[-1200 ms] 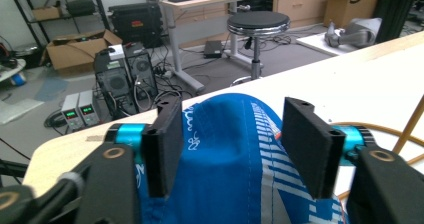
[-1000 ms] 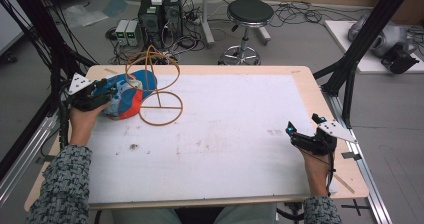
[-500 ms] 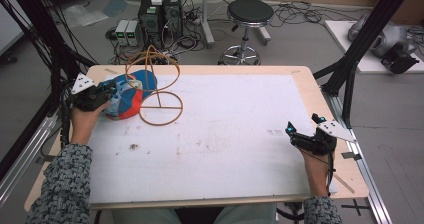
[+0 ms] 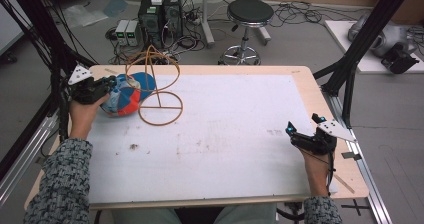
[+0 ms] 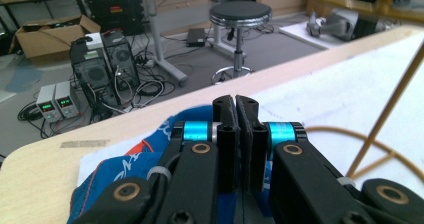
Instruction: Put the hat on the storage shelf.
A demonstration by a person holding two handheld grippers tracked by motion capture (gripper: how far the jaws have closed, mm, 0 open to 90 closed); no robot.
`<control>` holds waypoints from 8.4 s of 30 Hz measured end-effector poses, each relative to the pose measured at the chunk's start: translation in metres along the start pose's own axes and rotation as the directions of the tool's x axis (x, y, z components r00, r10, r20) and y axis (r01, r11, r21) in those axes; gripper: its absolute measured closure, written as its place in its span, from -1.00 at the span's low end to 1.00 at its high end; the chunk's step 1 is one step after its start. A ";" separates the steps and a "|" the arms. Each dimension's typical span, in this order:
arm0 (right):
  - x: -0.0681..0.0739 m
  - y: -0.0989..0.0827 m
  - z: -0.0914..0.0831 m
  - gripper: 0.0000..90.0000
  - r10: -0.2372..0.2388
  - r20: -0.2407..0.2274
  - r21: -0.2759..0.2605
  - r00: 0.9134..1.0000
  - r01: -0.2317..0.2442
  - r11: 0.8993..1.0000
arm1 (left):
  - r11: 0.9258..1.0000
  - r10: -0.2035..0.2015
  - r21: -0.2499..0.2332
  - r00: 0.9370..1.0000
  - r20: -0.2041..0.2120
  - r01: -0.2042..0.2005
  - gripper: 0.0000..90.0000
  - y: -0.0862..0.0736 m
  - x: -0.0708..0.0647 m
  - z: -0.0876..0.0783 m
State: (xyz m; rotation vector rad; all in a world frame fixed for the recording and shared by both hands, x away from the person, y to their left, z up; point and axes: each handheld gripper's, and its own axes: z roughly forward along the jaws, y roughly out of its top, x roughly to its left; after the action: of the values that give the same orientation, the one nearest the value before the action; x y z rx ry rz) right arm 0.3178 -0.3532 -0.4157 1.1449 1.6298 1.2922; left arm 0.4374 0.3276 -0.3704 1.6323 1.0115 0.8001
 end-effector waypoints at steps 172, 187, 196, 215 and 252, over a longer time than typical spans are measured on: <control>0.002 -0.001 0.002 -0.89 0.024 -0.060 0.019 0.998 -0.022 1.000 | 0.985 -0.071 -0.116 0.923 0.378 0.124 0.93 0.128 -0.104 -0.016; 0.002 -0.001 0.002 -0.89 0.015 -0.061 0.019 0.998 -0.014 1.000 | 0.987 -0.045 -0.124 0.921 0.387 0.101 0.92 0.121 -0.115 -0.008; 0.002 -0.001 0.002 -0.89 0.017 -0.062 0.023 0.998 -0.015 1.000 | 0.984 0.007 -0.169 0.936 0.352 0.056 0.92 0.113 -0.118 -0.008; 0.001 -0.001 0.002 -0.89 0.016 -0.063 0.021 0.998 -0.014 1.000 | 0.971 0.056 -0.239 0.944 0.324 0.024 0.76 0.102 -0.120 -0.004; 0.002 -0.001 0.002 -0.89 0.016 -0.065 0.020 0.998 -0.015 1.000 | 0.946 0.058 -0.324 0.980 0.190 0.007 -0.17 0.078 -0.099 -0.056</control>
State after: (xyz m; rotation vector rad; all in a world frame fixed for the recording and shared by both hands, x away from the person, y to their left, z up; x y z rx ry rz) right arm 0.3192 -0.3509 -0.4172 1.1401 1.6868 1.3387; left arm 0.3642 0.2503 -0.2824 1.4110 0.6795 0.7598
